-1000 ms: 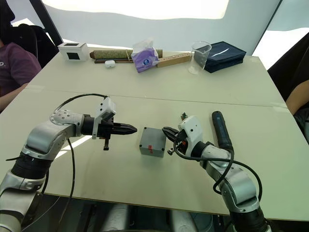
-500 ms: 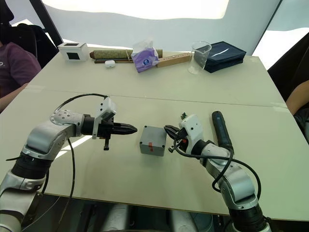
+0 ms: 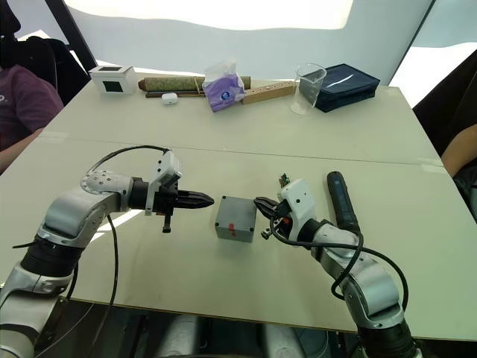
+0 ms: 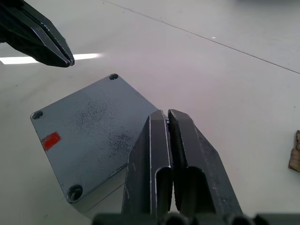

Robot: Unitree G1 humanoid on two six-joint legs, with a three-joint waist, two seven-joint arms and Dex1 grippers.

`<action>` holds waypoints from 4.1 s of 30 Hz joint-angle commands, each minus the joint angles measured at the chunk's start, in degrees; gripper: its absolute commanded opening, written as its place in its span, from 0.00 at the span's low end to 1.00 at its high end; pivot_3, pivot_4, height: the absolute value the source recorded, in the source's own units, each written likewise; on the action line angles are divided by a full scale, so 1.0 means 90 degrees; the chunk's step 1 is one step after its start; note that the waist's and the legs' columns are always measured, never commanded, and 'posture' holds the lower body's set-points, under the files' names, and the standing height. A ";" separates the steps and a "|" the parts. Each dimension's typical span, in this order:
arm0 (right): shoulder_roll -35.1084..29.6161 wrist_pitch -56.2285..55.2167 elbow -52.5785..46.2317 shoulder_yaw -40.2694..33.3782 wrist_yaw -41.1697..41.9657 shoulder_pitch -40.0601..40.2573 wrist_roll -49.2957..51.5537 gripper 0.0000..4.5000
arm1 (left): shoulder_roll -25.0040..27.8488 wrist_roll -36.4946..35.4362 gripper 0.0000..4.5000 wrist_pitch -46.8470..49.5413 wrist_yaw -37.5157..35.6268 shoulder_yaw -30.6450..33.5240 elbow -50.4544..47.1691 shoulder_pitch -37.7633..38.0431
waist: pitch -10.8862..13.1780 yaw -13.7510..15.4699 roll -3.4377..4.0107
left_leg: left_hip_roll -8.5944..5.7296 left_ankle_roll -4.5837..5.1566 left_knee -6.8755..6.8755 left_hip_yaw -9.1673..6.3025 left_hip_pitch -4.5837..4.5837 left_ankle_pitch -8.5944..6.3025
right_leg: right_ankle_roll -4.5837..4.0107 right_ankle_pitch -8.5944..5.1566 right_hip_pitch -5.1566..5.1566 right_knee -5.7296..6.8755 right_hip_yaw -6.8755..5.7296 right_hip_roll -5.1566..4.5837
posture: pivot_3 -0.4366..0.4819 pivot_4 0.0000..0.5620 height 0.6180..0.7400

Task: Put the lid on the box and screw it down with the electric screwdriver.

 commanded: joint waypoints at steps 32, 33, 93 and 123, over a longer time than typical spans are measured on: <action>-0.0562 0.1436 -0.0060 -0.0146 0.0343 -0.1027 0.0722 0.02 | -0.0116 -0.0085 0.00 -0.0059 0.0336 0.0108 -0.0446 0.0345 | 0.0000 0.0000 0.0000 | 0.0000 0.0000 -0.0001 -0.0001 0.0000 0.0000 | 0.0000 0.0000 -0.0001 -0.0001 0.0000 0.0000 | 0.48 0.27 1.00; -0.0545 0.1442 -0.0041 -0.0155 0.0327 -0.1041 0.0723 0.02 | -0.0117 -0.0091 0.00 -0.0056 0.0347 0.0112 -0.0451 0.0350 | 0.0000 -0.0001 0.0000 | 0.0000 0.0000 -0.0001 -0.0001 0.0000 0.0000 | 0.0000 0.0000 -0.0001 -0.0001 0.0000 0.0000 | 0.48 0.27 1.00; -0.0453 -0.2278 0.1169 0.0180 0.1307 -0.0307 -0.0594 0.03 | 0.0046 -0.0293 0.00 0.0192 0.0479 0.0323 -0.0313 0.0163 | 0.0001 0.0013 -0.0001 | 0.0000 -0.0001 0.0002 -0.0001 0.0002 0.0000 | 0.0000 0.0000 0.0004 -0.0001 -0.0001 0.0000 | 0.48 0.27 1.00; -0.0685 -0.0278 0.0599 -0.0597 0.1288 -0.0639 0.0765 0.35 | -0.0173 -0.0691 0.00 0.0413 0.0741 0.0731 -0.0313 0.0171 | 0.0001 0.0014 -0.0001 | 0.0000 -0.0001 0.0002 -0.0001 0.0001 0.0000 | 0.0000 0.0001 0.0004 -0.0001 -0.0001 -0.0002 | 0.48 0.27 1.00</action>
